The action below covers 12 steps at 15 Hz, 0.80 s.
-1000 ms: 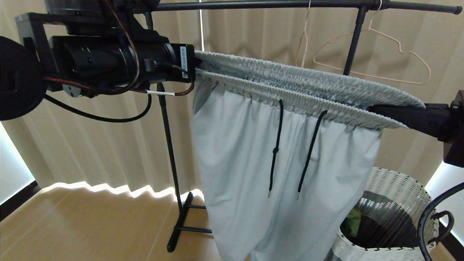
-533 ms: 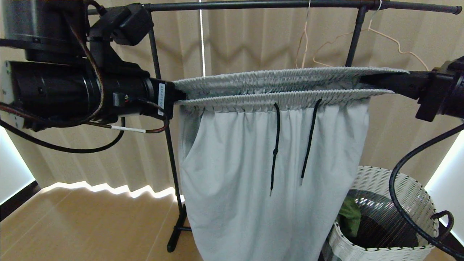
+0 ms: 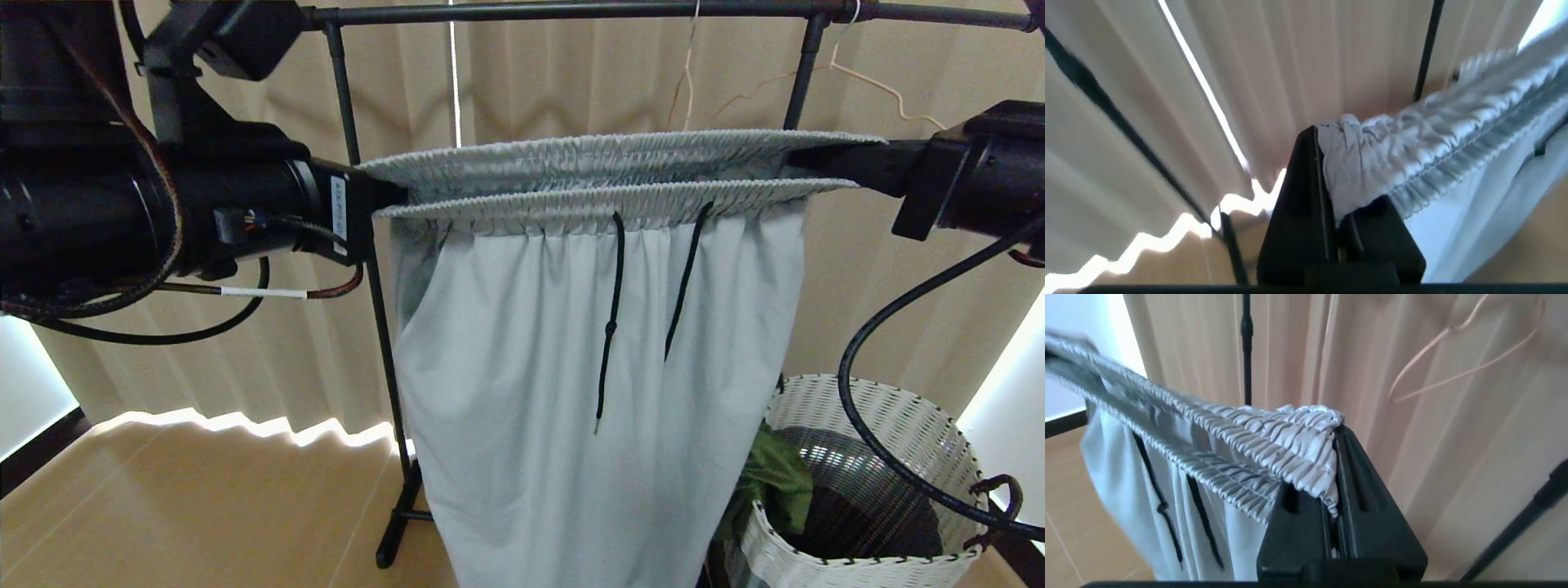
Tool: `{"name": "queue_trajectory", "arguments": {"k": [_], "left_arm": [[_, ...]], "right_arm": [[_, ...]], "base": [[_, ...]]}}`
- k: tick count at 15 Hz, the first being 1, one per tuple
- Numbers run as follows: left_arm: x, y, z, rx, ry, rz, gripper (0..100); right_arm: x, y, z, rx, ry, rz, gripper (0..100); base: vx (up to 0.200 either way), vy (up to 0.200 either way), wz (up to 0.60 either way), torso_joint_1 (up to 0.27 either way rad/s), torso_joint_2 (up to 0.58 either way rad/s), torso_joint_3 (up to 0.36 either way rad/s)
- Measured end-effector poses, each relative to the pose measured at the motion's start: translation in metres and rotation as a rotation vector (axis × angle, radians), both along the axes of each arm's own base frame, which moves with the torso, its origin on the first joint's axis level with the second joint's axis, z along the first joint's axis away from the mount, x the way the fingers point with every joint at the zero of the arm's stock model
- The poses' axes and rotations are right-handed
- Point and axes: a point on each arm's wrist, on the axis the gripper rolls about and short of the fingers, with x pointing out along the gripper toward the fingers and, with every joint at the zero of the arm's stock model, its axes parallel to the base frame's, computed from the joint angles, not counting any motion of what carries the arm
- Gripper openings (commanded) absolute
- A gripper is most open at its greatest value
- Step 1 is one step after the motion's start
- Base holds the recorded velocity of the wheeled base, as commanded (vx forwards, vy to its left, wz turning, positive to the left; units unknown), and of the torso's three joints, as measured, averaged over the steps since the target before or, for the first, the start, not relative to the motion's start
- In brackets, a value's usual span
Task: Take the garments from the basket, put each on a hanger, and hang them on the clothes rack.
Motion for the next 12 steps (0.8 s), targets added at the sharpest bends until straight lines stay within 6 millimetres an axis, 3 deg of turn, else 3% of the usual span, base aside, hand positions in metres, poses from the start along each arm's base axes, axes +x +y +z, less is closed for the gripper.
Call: {"name": "queue_trajectory", "arguments": {"k": [11, 12], "left_arm": [[0.003, -0.005, 0.005, -0.025, -0.044, -0.004, 0], [0.003, -0.005, 0.005, -0.023, -0.043, -0.006, 0]], "right_arm": [[-0.007, -0.002, -0.014, -0.019, 0.039, -0.007, 0], [-0.008, -0.002, -0.017, -0.022, 0.049, -0.007, 100]], "base": [[0.000, 0.000, 0.00, 0.000, 0.00, 0.000], [0.000, 0.000, 0.00, 0.000, 0.00, 0.000]]}}
